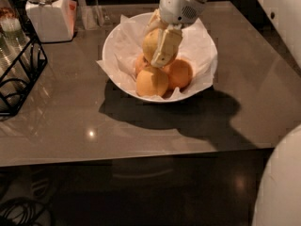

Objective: Pick orange from white bowl

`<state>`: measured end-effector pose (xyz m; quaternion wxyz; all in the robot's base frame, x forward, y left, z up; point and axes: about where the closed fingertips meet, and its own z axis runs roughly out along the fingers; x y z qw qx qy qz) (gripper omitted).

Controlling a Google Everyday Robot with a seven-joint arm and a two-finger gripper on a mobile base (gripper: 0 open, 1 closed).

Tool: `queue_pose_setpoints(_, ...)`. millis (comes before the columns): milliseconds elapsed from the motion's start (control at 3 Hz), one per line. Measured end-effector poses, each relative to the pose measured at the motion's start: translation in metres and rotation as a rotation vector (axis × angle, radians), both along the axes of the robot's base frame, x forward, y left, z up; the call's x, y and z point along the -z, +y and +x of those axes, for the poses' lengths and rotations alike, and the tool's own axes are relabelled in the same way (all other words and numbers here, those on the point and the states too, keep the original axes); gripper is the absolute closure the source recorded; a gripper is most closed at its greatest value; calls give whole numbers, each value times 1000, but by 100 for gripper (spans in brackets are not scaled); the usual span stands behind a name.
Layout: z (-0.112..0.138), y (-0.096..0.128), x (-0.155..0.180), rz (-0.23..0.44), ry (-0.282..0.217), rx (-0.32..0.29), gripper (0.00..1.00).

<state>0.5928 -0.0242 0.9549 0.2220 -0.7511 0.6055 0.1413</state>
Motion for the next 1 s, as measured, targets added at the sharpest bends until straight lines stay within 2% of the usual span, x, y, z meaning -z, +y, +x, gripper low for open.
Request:
queue_pose_setpoints(333,-18,-2,-37,40,-89,-6,100)
queue_pose_setpoints(667,-36,-14,-53,126,-122,-4,100)
queue_pose_setpoints(1000,-74,-27,-72,252,-164,12,100)
